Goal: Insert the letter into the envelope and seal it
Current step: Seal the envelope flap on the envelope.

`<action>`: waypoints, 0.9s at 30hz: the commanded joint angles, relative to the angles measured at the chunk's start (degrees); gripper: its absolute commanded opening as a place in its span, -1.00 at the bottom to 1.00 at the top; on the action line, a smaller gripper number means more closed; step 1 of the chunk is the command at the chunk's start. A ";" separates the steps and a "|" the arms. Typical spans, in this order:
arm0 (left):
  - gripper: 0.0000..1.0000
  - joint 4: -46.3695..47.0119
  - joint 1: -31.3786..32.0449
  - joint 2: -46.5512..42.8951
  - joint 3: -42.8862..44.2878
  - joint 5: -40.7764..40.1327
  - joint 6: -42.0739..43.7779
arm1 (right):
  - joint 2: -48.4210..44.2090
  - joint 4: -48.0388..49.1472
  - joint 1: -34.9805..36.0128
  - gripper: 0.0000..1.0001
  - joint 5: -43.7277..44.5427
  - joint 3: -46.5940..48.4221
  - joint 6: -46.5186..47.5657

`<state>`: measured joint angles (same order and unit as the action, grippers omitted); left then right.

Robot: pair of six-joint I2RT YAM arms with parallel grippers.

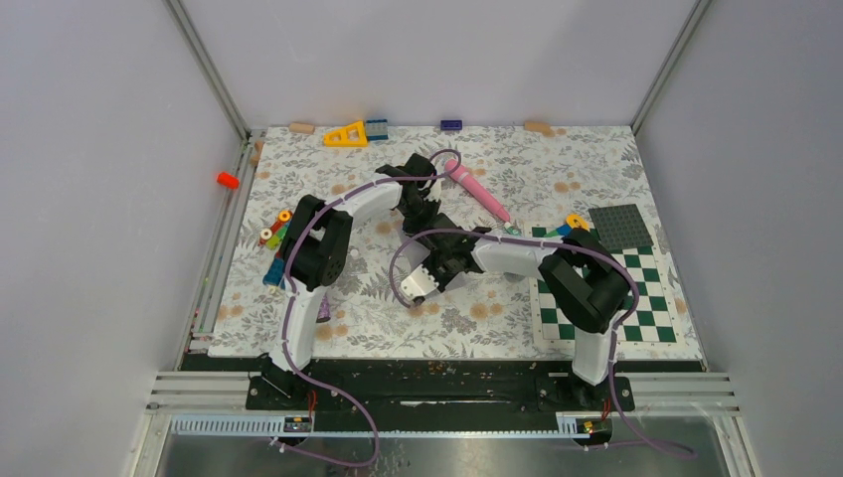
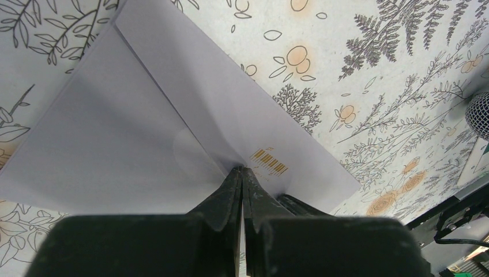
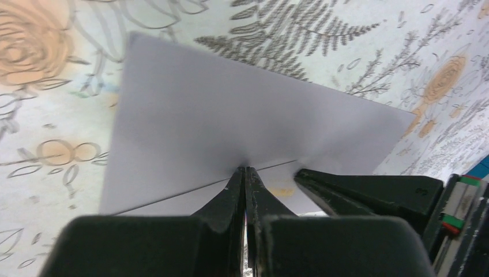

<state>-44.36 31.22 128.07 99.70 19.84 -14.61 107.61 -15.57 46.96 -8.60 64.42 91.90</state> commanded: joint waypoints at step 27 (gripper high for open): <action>-1.00 -0.82 0.74 -1.07 -2.32 -4.17 1.25 | 2.02 -17.20 -0.73 -1.00 -4.98 14.00 -7.12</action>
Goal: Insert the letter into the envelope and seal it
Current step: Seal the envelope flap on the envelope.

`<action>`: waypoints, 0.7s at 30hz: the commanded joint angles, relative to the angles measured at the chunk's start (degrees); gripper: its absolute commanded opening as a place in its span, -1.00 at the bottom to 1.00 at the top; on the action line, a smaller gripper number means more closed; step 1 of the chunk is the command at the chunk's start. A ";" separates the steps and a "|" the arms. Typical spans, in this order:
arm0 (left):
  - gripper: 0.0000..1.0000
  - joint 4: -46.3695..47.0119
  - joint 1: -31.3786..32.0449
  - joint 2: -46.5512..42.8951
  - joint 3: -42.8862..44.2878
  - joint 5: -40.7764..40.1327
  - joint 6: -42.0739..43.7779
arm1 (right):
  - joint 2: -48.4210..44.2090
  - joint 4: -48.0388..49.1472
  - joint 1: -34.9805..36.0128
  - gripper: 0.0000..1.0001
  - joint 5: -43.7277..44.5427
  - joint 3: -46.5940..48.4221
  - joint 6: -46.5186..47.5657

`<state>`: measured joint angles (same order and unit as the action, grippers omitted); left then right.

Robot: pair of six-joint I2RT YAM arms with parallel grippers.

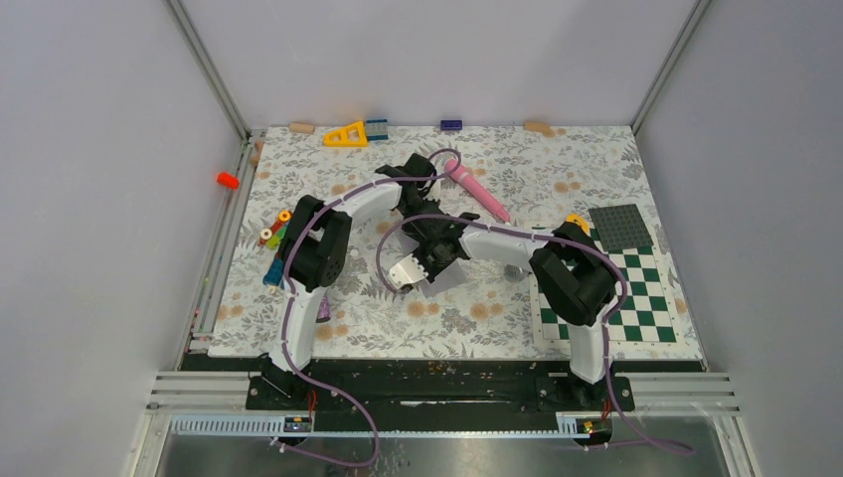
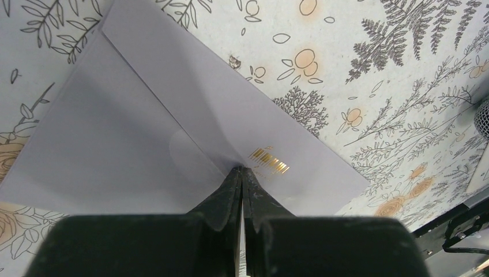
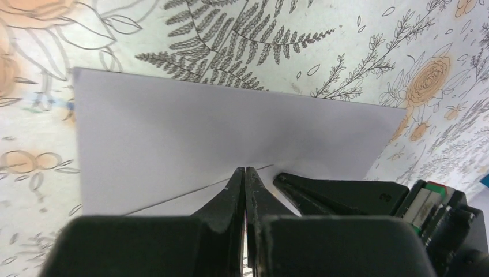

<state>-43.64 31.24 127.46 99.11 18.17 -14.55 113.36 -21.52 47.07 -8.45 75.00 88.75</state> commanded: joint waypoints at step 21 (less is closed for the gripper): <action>-1.00 -1.44 0.84 -0.75 -2.12 -1.44 1.01 | -1.40 2.36 -2.32 -1.00 0.72 -4.36 -2.18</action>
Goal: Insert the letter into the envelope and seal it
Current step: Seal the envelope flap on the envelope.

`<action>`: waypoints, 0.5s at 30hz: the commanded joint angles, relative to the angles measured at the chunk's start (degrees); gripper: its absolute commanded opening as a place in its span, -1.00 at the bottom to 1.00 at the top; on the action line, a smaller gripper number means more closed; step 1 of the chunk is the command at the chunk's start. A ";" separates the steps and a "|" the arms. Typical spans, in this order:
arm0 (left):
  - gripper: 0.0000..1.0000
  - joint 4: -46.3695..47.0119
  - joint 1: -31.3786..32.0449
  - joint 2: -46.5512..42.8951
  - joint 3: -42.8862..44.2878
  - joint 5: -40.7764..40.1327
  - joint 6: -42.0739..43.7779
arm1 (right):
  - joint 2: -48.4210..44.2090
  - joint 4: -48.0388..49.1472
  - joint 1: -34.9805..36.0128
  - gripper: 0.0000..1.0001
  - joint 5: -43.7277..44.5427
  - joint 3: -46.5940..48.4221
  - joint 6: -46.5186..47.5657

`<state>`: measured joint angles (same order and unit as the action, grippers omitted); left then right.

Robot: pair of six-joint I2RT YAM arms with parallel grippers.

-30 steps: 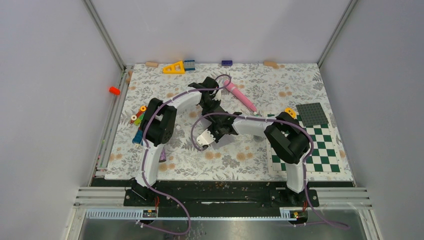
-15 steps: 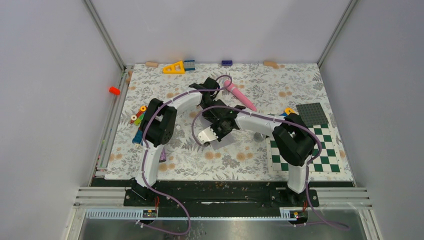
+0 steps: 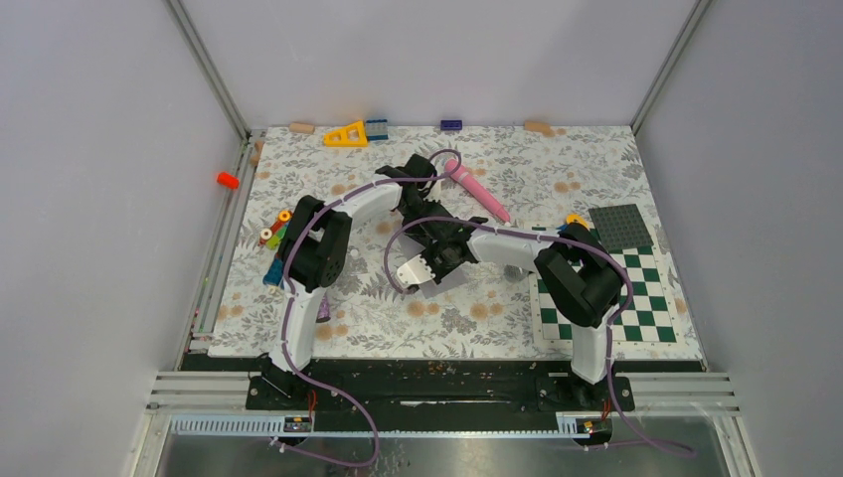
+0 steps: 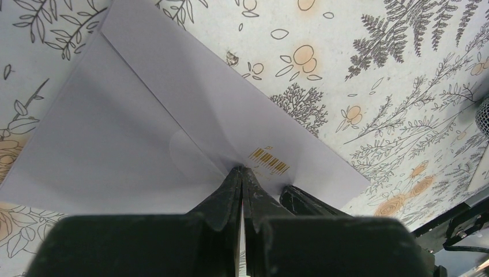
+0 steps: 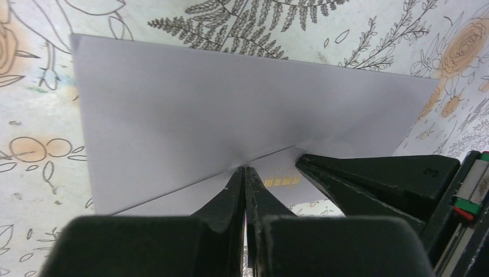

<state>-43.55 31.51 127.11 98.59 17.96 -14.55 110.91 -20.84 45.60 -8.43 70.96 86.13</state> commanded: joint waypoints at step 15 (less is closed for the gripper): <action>-1.00 -2.09 -1.70 1.44 3.47 -0.66 1.03 | 1.95 1.60 -1.31 -1.00 -0.31 -2.37 2.58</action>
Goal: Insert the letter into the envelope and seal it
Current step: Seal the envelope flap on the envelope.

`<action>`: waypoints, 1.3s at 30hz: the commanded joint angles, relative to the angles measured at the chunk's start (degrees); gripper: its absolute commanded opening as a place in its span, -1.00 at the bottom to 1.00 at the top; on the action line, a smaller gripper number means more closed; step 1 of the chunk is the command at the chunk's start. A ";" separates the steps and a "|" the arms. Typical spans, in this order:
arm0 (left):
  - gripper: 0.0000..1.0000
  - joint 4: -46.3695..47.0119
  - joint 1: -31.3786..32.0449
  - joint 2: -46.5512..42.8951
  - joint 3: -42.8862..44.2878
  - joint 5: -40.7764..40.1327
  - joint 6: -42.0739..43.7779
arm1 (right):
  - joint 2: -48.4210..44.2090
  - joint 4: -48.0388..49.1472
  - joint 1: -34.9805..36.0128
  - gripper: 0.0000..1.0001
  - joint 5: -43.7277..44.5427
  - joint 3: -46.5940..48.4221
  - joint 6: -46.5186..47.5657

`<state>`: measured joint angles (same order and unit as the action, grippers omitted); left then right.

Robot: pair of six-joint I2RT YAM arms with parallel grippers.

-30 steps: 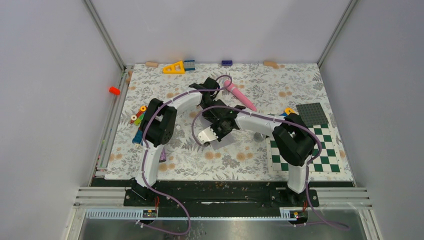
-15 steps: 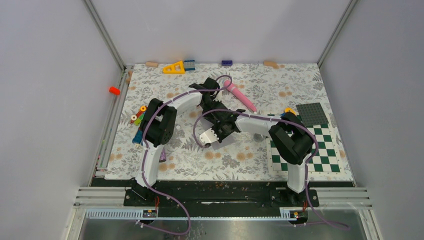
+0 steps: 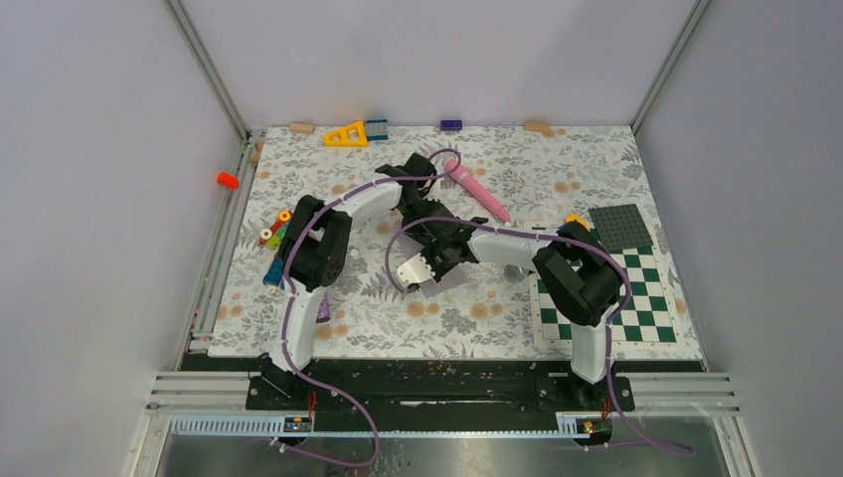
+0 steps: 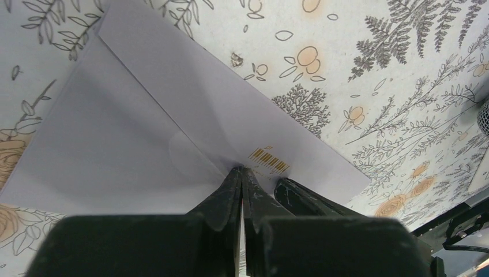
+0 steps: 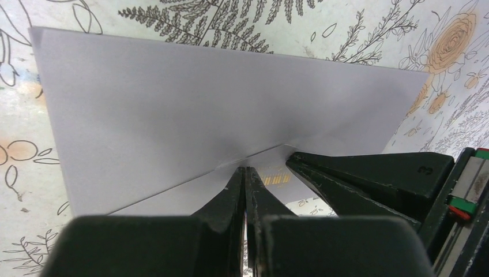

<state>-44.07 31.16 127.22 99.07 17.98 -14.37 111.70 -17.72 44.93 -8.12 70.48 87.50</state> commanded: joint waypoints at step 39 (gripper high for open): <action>-1.00 -5.50 -1.00 2.39 4.63 0.97 6.78 | 2.29 -3.22 -0.81 -1.00 -2.49 -0.17 0.89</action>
<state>-47.57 28.91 130.87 105.41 17.76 -9.85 111.70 -17.21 44.64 -8.69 70.32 88.47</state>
